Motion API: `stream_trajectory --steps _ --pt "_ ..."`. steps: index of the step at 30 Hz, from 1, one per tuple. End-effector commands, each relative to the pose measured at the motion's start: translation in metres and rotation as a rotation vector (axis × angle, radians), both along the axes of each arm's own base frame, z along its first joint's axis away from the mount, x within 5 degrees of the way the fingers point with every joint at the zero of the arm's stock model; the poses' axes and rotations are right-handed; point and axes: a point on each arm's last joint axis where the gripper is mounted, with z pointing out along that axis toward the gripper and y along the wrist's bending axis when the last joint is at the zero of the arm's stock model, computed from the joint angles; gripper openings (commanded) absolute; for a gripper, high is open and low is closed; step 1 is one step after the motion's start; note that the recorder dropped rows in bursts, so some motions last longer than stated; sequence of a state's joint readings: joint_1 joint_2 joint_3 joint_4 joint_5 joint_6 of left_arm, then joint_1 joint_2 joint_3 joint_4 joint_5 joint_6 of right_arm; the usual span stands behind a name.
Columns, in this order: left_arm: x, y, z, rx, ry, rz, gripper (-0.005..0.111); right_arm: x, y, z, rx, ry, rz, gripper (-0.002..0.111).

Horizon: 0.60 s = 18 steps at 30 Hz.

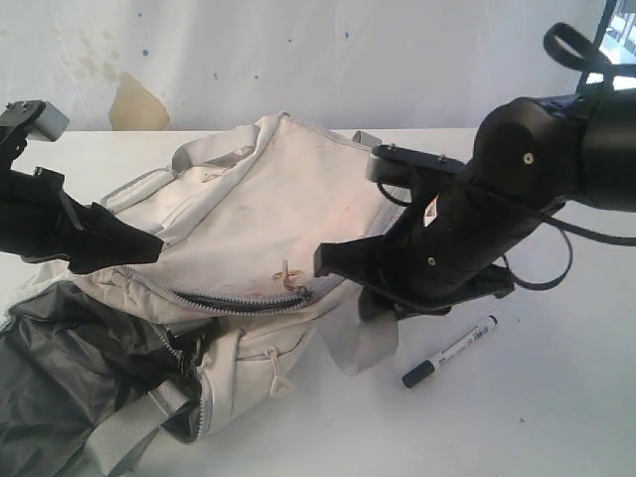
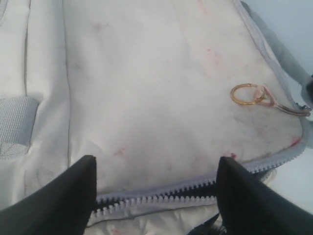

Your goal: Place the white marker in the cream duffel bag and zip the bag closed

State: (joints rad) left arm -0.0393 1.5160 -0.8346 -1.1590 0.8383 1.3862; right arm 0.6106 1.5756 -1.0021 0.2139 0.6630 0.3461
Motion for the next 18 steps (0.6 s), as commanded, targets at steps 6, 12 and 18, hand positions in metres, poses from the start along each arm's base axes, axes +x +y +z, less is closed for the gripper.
stream_trajectory --steps 6,12,18 --pt "-0.003 -0.002 0.003 0.024 -0.041 -0.075 0.075 -0.005 0.002 0.012 -0.021 0.044 0.135 0.060" --pt "-0.005 -0.003 0.003 0.020 -0.051 -0.100 0.075 -0.013 -0.009 0.035 -0.117 0.095 0.151 0.059" --pt "-0.008 -0.009 0.003 0.023 -0.062 -0.151 0.075 -0.012 -0.009 0.044 -0.127 0.093 0.157 0.059"
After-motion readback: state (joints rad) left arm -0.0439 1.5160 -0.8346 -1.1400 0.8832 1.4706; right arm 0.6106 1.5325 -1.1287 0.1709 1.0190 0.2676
